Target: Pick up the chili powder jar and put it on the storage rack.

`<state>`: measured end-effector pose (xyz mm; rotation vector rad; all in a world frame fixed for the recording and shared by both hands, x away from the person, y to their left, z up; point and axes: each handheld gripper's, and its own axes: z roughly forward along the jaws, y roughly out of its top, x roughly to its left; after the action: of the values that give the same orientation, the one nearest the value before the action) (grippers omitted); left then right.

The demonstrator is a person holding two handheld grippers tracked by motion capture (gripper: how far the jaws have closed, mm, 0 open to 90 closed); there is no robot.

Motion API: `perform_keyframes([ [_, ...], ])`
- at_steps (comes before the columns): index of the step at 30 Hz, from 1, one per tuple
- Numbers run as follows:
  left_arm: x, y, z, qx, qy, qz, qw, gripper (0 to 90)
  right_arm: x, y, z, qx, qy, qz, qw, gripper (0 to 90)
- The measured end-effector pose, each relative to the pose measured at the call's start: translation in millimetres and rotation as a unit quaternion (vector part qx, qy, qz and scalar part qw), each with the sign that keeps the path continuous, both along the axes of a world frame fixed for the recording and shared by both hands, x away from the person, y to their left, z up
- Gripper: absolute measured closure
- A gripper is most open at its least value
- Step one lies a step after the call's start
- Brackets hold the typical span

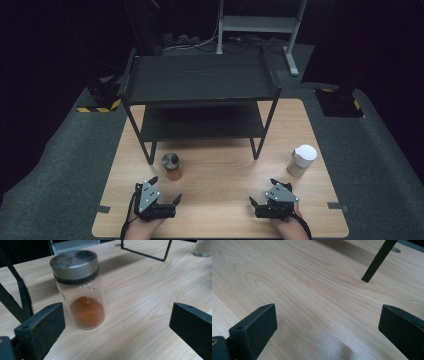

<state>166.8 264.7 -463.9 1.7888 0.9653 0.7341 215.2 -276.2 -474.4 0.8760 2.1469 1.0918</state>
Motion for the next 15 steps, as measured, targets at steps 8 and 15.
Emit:
perform_keyframes([
  [8, 1.5, -1.1, 4.3, -0.008, -0.011, 0.004, 0.9999, 0.3, 0.0, 0.0, 0.0, 0.000, 0.000, 0.001, 1.0000, 0.9],
  [15, 4.9, 2.1, 8.8, -0.020, -0.022, 0.015, 0.9994, 0.3, 0.4, -0.7, -0.1, 0.001, 0.000, 0.002, 1.0000, 1.0],
])
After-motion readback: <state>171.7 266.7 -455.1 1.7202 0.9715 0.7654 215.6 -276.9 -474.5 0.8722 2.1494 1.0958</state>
